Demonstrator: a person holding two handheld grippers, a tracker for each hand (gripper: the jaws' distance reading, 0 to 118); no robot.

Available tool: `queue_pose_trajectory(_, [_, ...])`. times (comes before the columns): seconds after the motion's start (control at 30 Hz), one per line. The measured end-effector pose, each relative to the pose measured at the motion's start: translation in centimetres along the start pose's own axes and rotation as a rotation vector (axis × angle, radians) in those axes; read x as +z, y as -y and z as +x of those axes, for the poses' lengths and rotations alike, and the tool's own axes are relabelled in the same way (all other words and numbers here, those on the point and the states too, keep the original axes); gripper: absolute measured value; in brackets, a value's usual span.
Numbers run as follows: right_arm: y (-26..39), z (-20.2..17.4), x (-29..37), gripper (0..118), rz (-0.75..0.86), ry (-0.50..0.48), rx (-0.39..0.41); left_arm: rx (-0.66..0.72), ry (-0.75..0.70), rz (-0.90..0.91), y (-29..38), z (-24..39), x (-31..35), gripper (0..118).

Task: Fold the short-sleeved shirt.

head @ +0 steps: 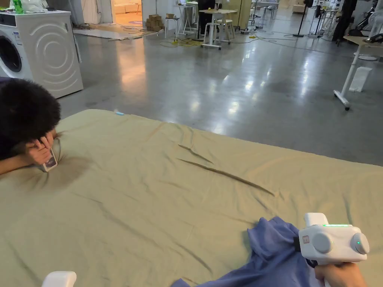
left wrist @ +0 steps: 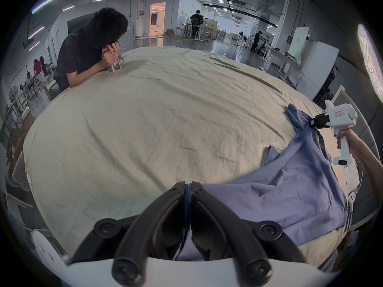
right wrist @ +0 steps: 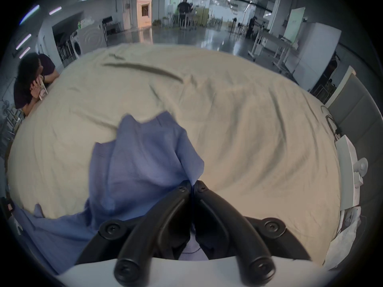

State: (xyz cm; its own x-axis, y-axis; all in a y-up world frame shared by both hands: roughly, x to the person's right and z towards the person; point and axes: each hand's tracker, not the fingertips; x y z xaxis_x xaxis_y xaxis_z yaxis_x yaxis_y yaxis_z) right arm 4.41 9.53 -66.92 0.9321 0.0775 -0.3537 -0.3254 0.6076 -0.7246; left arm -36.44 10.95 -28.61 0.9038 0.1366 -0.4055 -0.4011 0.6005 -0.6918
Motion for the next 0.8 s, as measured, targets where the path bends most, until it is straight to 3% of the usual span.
queue_pose_trajectory(0.13, [0.6,1.0,5.2,0,0.125,0.005,-0.070,-0.010,0.009,0.029,-0.4,0.4,1.3,5])
queue_pose_trajectory(0.33, [2.0,3.0,14.9,0,0.308,0.060,-0.094,-0.014,0.075,0.105,-1.9,1.1,4.1,5])
queue_pose_trajectory(0.57, [2.4,6.8,27.2,0,0.494,0.093,-0.211,-0.020,0.159,0.258,-6.6,2.8,9.3,5])
queue_pose_trajectory(0.8, [1.8,8.6,38.6,0,0.648,0.187,-0.224,-0.101,0.215,0.406,-13.4,5.9,15.5,5])
